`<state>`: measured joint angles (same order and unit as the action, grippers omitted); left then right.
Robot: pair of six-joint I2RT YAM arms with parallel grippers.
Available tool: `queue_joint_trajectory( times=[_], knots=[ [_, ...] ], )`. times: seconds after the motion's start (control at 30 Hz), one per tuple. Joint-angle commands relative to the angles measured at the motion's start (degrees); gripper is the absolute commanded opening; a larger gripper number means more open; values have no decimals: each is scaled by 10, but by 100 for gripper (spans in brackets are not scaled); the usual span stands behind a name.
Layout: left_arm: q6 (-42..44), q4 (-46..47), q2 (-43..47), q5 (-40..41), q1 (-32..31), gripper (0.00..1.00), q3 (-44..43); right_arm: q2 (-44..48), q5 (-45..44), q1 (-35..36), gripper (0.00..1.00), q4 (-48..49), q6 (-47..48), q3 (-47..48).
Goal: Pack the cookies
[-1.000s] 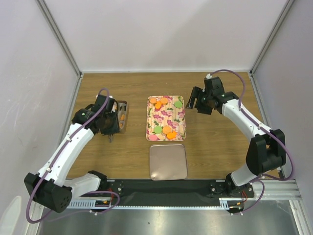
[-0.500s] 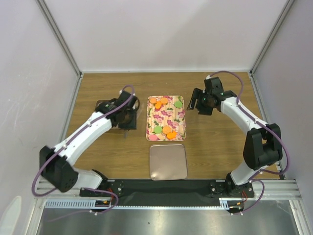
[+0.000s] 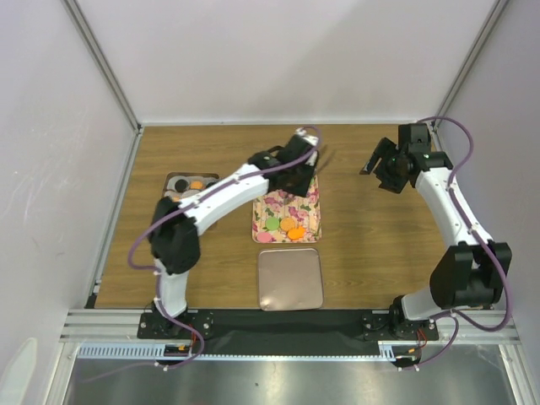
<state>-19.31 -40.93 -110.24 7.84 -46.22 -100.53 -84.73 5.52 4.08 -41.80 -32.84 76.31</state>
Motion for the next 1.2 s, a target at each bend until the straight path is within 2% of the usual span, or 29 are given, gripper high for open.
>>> queue_joint_trajectory(
  times=[0.0,0.23,0.43,0.67,1.03,1.17],
  knots=[
    [37,47,-61,-15,-43,40,-69,55,-5,-10,74,-41,-10,5],
    [41,99,-178,-25,-96,41,-166,117,-4,-17,74,-90,-14,-15],
    [33,123,-259,-3,-134,41,-225,162,-22,-18,74,-119,-3,-21],
    [12,158,-322,30,-144,43,-253,195,-21,-18,75,-148,4,-15],
    [8,189,-359,28,-159,57,-263,207,-27,-19,75,-172,14,-13],
    [12,192,-357,26,-162,65,-252,209,-35,-18,75,-172,16,-14]
  ],
)
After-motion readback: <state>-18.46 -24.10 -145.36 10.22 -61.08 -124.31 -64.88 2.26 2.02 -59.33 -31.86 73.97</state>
